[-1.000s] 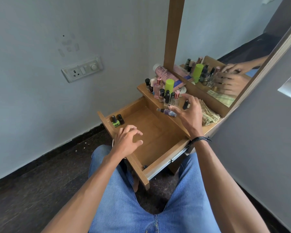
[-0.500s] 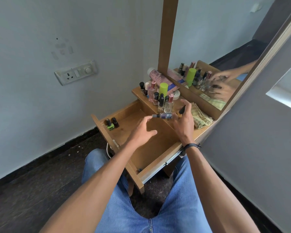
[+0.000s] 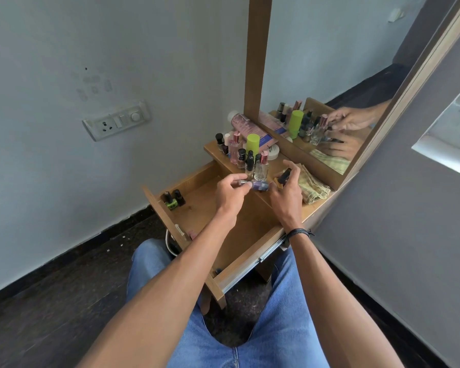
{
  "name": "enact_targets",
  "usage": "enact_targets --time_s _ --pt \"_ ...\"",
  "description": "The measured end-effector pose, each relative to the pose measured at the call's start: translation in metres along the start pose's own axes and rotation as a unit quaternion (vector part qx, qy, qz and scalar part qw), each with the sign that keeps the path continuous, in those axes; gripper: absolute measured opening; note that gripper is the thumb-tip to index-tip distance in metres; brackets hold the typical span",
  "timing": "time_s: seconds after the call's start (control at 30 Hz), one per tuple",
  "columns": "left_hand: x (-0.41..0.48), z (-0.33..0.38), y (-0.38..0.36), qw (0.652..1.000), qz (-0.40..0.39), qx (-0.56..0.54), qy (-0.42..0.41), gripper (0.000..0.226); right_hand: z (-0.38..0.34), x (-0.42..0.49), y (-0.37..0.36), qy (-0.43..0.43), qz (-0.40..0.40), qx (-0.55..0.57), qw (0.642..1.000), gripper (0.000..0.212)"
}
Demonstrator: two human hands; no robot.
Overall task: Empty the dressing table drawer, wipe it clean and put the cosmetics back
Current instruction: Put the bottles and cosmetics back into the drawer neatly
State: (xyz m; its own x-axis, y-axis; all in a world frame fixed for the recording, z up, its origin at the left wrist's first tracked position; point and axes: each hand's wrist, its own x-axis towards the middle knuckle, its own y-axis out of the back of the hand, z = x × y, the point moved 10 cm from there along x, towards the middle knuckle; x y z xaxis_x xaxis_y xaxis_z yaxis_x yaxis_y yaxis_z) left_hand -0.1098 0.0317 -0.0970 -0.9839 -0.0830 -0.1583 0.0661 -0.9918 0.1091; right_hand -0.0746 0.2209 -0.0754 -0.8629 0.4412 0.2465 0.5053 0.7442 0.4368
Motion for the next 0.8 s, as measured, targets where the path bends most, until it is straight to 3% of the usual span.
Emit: enact_targets --time_s 0.17,0.33,0.47,0.63,0.8 --pt "-0.006 0.018 0.018 0.998 0.005 -0.048 -0.029 0.015 -0.008 -0.007 0.006 0.02 0.018 0.006 1.0 0.058" --pt "-0.007 0.033 0.061 0.989 -0.015 0.088 -0.121 0.014 -0.014 -0.036 0.002 0.028 0.006 0.017 0.999 0.063" --pt "-0.012 0.019 0.086 0.943 -0.043 0.29 -0.159 0.012 -0.02 -0.068 -0.033 0.048 -0.096 0.012 0.994 0.055" --pt "-0.033 -0.002 0.092 0.888 -0.096 0.417 -0.171 0.008 -0.018 -0.095 -0.082 0.042 -0.225 -0.035 0.973 0.05" --pt "-0.047 -0.012 0.084 0.814 -0.119 0.518 -0.232 0.016 -0.004 -0.105 -0.099 0.033 -0.273 -0.074 0.959 0.049"
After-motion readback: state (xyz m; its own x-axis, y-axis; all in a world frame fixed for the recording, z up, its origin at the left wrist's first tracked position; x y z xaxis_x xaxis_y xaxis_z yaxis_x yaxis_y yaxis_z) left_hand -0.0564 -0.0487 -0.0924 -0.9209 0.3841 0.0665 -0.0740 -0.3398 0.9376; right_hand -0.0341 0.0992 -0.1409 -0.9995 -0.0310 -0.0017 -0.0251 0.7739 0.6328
